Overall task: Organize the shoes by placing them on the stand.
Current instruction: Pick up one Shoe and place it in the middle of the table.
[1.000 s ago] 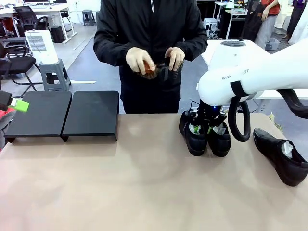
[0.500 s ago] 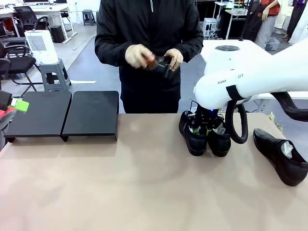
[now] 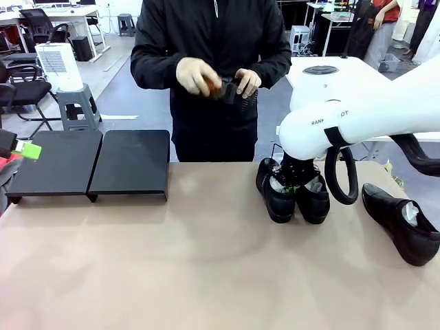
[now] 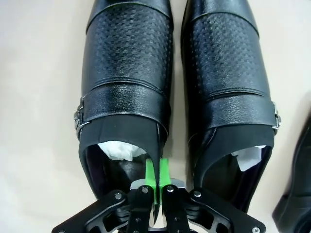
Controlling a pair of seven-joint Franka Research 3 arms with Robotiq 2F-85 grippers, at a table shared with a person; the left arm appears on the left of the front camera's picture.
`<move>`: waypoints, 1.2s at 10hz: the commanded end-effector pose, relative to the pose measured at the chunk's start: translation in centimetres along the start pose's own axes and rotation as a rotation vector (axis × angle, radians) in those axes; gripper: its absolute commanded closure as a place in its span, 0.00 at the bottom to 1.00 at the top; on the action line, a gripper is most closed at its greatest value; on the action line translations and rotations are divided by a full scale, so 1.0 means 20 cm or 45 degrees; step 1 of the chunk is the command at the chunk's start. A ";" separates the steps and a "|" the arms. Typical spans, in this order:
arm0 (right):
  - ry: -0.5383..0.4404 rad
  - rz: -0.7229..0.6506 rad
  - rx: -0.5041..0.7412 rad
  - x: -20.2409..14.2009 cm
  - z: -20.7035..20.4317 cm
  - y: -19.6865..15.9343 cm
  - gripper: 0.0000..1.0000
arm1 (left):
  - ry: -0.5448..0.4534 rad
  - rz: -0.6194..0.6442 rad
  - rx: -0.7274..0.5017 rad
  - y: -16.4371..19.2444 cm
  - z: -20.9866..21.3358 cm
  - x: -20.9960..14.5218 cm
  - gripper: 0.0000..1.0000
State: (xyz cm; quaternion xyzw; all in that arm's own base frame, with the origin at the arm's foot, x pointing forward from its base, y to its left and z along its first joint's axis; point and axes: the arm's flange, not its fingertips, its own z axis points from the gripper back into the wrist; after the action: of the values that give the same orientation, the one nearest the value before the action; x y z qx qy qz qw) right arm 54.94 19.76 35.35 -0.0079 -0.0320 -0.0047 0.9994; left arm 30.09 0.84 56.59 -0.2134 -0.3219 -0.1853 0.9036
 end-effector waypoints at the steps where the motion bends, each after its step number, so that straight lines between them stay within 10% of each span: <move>1: 0.035 -0.015 -0.011 0.02 -0.02 0.06 1.00 | -0.014 -0.011 -0.021 0.01 0.00 0.00 0.00; 8: -0.147 0.106 0.283 -0.59 0.62 0.24 1.00 | -0.014 -0.011 -0.021 0.01 0.00 0.00 0.00; 9: -0.089 -0.007 0.206 -0.33 0.49 0.24 1.00 | -0.014 -0.011 -0.021 0.01 0.00 0.00 0.00; 12: -0.100 0.020 0.216 -0.48 0.57 0.27 1.00 | -0.014 -0.011 -0.021 0.01 0.00 0.00 0.00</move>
State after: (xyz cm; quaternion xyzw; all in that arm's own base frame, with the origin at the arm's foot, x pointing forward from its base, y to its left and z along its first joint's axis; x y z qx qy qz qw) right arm 46.24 24.48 43.86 0.0734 -0.0548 -0.0063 0.9958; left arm 30.10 0.86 56.57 -0.2132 -0.3217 -0.1850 0.9038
